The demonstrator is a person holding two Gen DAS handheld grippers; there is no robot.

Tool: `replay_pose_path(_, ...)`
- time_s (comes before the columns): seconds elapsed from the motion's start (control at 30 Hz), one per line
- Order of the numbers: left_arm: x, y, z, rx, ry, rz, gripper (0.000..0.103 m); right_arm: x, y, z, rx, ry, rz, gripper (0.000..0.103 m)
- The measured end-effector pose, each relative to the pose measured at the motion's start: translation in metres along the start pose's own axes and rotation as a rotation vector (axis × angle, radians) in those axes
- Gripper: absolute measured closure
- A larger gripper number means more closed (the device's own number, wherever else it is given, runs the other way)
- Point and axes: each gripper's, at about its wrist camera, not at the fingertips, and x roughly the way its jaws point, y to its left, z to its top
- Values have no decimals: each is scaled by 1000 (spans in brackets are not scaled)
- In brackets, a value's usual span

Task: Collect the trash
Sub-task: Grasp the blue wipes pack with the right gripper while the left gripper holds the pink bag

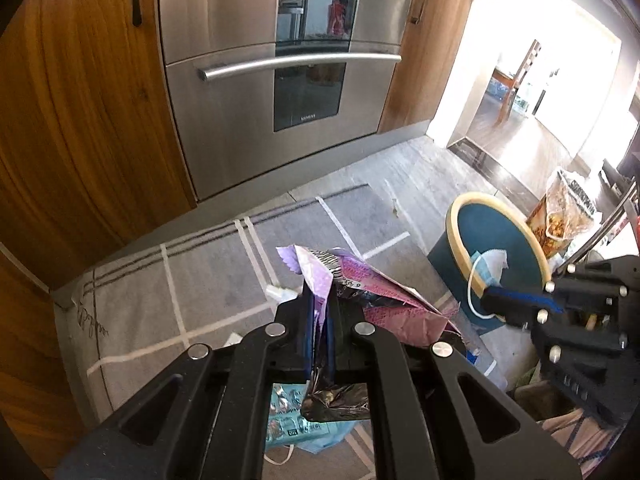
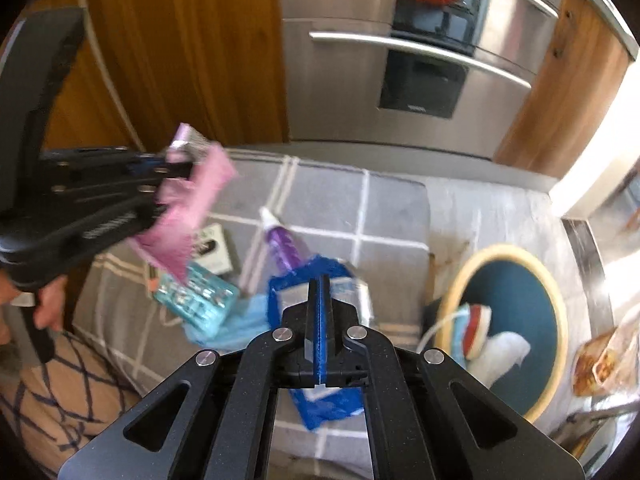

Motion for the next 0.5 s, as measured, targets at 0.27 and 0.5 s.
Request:
replay_pose_path(0.27, 6, 4, -2, 5, 21, 18, 98, 37, -20, -20, 42, 154, 29, 84)
replay_pose_path(0.5, 4, 11, -2, -23, 26, -2, 98, 86, -28, -33, -10, 271, -21, 67)
